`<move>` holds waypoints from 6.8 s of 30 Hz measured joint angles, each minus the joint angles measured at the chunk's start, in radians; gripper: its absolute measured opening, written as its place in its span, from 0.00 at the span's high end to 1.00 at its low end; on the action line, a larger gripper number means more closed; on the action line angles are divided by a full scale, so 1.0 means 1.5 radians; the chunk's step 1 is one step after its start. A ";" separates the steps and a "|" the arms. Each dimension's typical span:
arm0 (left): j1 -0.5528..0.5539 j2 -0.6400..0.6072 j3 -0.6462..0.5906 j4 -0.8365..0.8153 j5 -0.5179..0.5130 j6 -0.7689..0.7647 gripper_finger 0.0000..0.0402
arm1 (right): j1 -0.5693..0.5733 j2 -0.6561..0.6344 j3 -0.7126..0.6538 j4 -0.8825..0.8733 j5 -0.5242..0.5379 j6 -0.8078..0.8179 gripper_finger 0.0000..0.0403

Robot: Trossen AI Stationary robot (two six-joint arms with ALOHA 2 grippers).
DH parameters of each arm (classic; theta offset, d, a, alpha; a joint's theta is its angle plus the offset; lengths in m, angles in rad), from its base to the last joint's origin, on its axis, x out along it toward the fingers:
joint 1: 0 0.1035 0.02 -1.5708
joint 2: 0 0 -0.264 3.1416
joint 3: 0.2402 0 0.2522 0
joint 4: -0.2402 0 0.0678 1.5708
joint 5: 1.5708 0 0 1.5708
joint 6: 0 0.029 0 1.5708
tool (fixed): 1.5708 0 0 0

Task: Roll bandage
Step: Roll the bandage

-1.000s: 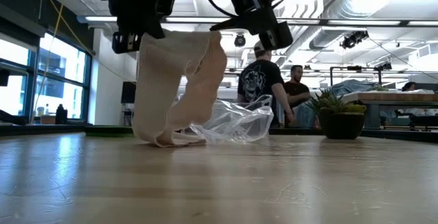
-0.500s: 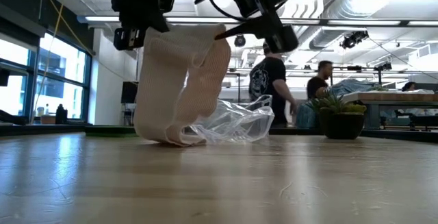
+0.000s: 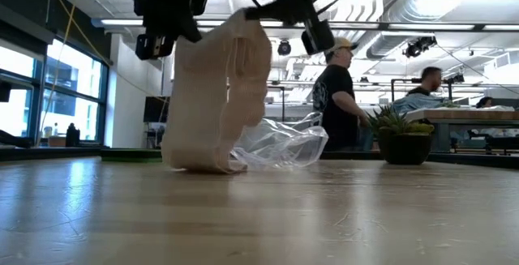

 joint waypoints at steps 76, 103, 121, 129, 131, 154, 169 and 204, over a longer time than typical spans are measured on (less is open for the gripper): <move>0.033 -0.134 -0.001 0.118 -0.070 -0.167 1.00 | -0.034 -0.125 0.000 -0.073 0.117 -0.283 0.99; -0.097 -0.216 0.000 -0.129 -0.038 0.272 1.00 | 0.063 -0.370 0.000 -0.446 0.355 -0.013 1.00; -0.188 -0.110 -0.030 -0.286 -0.037 0.474 1.00 | 0.345 -0.284 0.000 -0.760 0.400 0.504 1.00; -0.219 -0.057 -0.087 -0.336 -0.039 0.433 1.00 | 0.336 -0.237 -0.001 -0.864 0.213 0.509 1.00; -0.226 -0.052 -0.102 -0.335 -0.037 0.414 1.00 | 0.336 -0.234 -0.001 -0.874 0.193 0.511 1.00; -0.245 -0.047 -0.124 -0.302 0.011 0.410 0.95 | 0.340 -0.235 -0.001 -0.766 0.080 0.508 1.00; -0.247 -0.047 -0.123 -0.300 0.062 0.394 0.60 | 0.340 -0.235 -0.001 -0.745 0.071 0.511 1.00; -0.315 -0.047 -0.093 -0.196 0.026 0.131 0.50 | 0.206 -0.161 -0.001 -0.550 0.066 0.341 0.50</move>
